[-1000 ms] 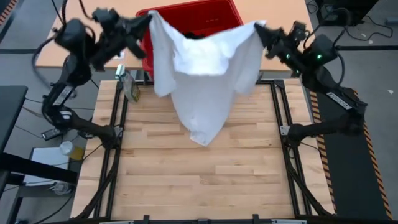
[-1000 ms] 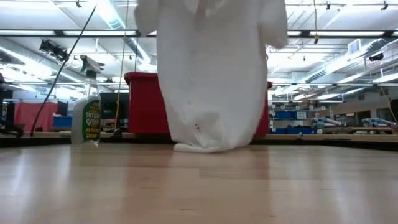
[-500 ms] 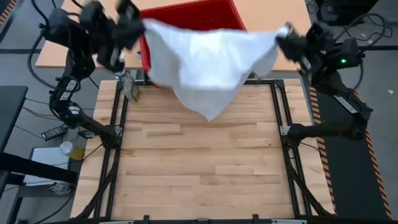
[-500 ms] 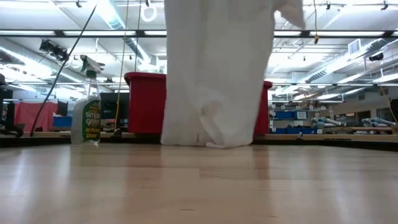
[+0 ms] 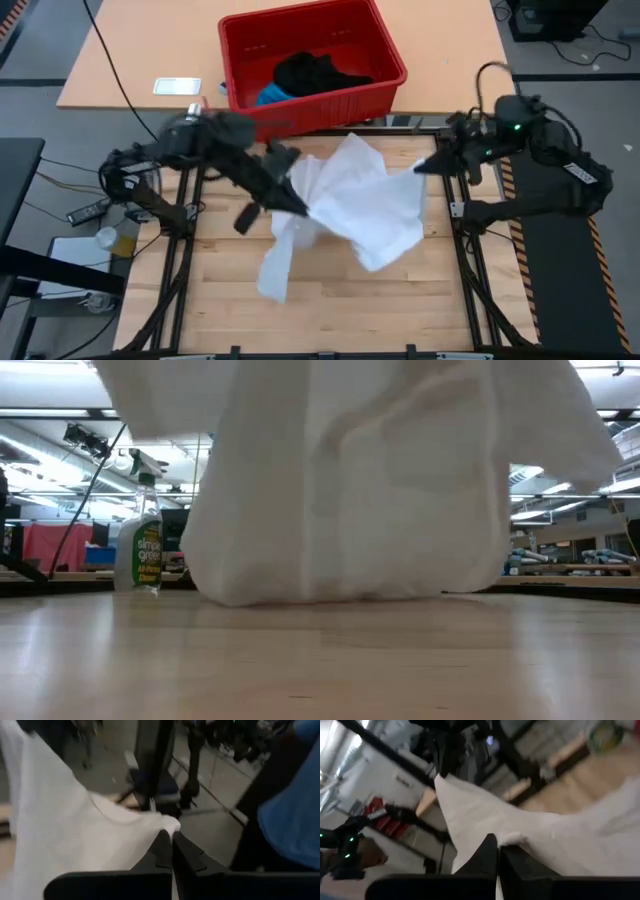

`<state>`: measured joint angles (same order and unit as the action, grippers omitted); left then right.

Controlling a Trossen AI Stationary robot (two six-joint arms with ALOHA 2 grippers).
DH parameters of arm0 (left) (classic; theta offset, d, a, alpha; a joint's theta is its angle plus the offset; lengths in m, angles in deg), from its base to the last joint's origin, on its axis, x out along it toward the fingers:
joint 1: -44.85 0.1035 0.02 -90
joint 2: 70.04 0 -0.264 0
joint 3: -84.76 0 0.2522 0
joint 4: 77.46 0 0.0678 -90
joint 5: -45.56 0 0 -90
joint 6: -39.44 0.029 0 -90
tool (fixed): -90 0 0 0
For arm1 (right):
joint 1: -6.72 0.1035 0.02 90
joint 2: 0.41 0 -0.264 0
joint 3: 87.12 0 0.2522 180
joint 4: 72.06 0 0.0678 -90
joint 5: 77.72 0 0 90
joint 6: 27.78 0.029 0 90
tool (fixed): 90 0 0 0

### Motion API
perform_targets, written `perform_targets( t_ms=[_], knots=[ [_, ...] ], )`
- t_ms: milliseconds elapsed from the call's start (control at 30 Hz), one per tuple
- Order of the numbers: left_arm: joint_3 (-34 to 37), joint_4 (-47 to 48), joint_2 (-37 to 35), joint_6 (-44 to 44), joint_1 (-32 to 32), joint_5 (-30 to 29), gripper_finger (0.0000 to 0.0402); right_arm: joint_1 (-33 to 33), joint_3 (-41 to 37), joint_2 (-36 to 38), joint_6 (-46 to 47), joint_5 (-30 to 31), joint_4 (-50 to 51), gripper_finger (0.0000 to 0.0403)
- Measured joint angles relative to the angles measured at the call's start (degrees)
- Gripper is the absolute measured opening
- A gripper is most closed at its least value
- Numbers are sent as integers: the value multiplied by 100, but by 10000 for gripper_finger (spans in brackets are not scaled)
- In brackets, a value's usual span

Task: Fold laundry
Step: Fold the white polo shirt

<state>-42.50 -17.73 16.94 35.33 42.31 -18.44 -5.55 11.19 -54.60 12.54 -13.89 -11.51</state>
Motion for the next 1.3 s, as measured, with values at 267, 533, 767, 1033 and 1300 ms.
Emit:
perform_targets(
  t_ms=[267, 533, 767, 1033, 1300],
  knots=[
    [1605, -279, 121, -113, -489, -16, 0, 1188, -312, -667, 240, -615, 1132, 12],
    [3216, -1336, 125, -996, -646, -140, 31, 2063, -834, -1491, 168, -666, 1219, 39],
    [3681, -1692, 122, -1284, -898, -375, 102, 2607, -1000, -2192, 26, -1199, 1616, 132],
    [3682, -1290, 116, -1310, -1041, -409, 224, 2601, -1010, -2492, -193, -1964, 2055, 223],
    [3969, -55, 90, -665, -830, -1952, 222, 2521, -1127, -2479, -494, 167, 1770, 231]
  ],
)
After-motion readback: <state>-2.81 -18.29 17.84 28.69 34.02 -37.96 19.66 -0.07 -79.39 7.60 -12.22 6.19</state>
